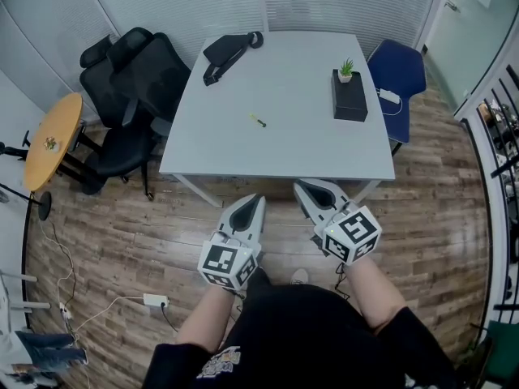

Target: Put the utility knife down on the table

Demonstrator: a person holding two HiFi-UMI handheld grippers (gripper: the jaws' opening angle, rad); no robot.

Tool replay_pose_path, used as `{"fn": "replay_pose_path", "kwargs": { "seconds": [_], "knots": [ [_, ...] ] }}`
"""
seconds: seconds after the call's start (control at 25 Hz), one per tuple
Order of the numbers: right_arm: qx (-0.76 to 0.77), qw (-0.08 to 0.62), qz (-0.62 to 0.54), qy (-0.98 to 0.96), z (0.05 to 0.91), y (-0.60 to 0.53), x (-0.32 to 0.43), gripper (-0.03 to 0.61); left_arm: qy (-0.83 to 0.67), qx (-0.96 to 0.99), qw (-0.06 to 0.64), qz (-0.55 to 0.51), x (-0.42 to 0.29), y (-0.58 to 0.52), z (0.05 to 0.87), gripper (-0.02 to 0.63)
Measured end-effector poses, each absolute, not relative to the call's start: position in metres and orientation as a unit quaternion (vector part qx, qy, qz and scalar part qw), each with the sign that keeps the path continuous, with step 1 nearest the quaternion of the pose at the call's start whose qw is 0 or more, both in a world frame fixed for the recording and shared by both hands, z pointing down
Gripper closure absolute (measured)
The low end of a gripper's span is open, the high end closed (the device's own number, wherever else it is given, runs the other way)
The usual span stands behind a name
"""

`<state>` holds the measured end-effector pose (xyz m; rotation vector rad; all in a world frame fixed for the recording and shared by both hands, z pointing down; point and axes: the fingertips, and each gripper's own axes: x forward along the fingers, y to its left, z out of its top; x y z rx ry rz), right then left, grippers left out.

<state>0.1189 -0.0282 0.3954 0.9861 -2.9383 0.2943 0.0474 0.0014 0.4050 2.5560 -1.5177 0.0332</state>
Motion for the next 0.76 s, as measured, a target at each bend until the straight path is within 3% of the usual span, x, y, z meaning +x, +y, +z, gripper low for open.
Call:
{"fn": "replay_pose_path", "kwargs": {
  "seconds": [0.76],
  "knots": [
    [0.317, 0.009, 0.089, -0.944, 0.3883, -0.0261, 0.1173, 0.575, -0.508, 0.857, 0.08, 0.01, 0.0454, 0.0028, 0.3977, 0.606]
  ]
}}
